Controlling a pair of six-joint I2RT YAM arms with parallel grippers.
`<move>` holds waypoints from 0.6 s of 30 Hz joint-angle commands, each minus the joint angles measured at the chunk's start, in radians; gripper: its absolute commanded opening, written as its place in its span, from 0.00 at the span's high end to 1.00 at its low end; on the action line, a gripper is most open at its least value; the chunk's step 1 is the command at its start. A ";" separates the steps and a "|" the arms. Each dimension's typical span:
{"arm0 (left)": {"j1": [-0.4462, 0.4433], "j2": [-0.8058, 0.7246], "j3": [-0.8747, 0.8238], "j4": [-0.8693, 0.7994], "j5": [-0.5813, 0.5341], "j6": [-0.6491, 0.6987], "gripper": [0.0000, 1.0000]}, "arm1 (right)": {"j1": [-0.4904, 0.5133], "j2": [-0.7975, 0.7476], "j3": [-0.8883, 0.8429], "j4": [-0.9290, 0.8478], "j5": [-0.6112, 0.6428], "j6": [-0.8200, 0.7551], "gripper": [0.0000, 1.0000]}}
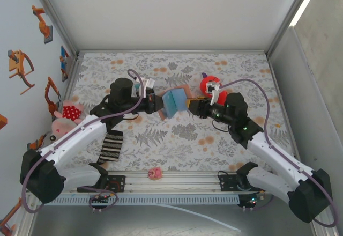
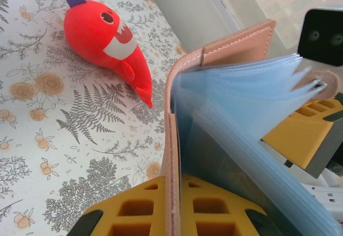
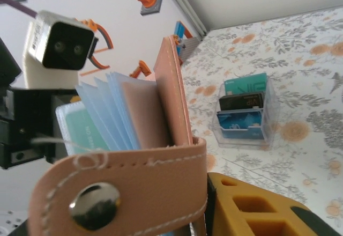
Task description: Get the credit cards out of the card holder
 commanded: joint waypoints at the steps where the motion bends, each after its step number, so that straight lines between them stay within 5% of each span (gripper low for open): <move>1: 0.011 -0.037 0.001 0.028 0.049 -0.016 1.00 | -0.025 -0.024 -0.032 0.138 -0.101 0.073 0.62; 18: 0.023 -0.027 0.003 0.043 0.124 -0.040 1.00 | -0.033 0.039 -0.032 0.203 -0.184 0.089 0.43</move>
